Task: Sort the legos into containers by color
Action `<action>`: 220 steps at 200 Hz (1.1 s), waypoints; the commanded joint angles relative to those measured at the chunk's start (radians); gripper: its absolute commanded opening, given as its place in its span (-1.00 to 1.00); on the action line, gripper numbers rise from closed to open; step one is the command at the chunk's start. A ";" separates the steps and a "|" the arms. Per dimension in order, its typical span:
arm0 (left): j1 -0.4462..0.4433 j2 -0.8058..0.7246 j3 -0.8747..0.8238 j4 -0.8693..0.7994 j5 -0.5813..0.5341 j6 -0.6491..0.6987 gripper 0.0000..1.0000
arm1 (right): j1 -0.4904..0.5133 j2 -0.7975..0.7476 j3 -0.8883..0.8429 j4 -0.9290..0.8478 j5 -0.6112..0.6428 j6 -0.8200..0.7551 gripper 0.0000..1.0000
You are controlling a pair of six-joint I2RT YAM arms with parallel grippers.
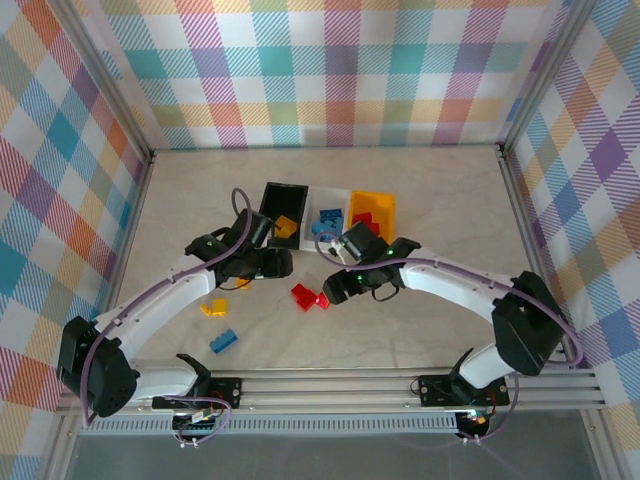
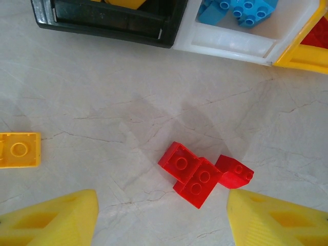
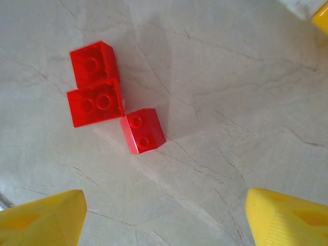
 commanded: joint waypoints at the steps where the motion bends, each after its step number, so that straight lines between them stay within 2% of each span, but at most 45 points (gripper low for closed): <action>1: 0.002 -0.030 -0.023 0.020 -0.025 -0.023 0.36 | 0.028 0.050 0.014 0.010 0.026 0.017 0.66; 76: 0.016 -0.061 -0.053 0.015 -0.032 -0.016 0.38 | 0.085 0.191 0.086 0.032 0.015 -0.009 0.65; 134: 0.040 -0.091 -0.069 -0.005 -0.033 -0.001 0.40 | 0.107 0.301 0.156 0.028 0.012 -0.088 0.61; 220: 0.063 -0.101 -0.078 -0.012 -0.016 0.003 0.41 | 0.118 0.307 0.135 0.065 -0.010 -0.093 0.43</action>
